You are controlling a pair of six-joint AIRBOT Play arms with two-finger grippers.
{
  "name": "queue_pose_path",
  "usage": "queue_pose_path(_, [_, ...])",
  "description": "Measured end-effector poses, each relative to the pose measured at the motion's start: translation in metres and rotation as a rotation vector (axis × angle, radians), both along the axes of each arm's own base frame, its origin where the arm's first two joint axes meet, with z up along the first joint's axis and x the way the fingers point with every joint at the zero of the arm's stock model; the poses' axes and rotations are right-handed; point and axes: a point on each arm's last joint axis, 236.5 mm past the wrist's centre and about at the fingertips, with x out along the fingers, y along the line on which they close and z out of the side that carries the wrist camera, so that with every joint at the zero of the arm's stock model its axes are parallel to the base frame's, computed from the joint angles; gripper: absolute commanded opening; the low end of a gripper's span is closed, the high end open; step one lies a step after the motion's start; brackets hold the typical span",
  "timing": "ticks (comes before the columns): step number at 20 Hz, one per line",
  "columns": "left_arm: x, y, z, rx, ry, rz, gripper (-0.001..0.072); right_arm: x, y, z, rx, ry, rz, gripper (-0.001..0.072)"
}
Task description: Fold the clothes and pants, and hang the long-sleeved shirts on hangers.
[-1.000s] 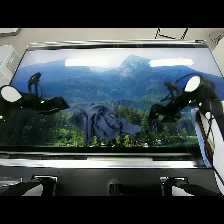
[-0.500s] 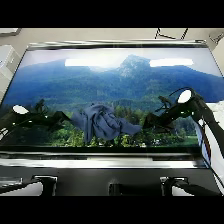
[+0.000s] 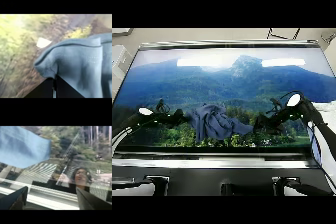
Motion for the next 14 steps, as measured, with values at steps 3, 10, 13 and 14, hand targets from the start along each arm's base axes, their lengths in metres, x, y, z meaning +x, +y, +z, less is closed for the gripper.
queue_pose_path(3, [0.005,-0.004,0.008,-0.003,-0.028,-0.006,0.0022,-0.002,0.02,-0.017,0.022,0.015,-0.002,0.0714])
queue_pose_path(10, [0.015,-0.005,0.043,0.015,-0.145,-0.03,0.0022,0.028,0.082,-0.04,0.129,-0.064,-0.088,0.0038])
queue_pose_path(13, [0.03,0.0,0.083,0.04,-0.273,-0.055,0.0022,0.045,0.09,-0.025,0.144,-0.138,-0.076,0.0037])
queue_pose_path(14, [0.04,0.005,0.109,0.055,-0.348,-0.06,0.0021,0.057,0.087,-0.012,0.128,-0.198,-0.052,0.0037])
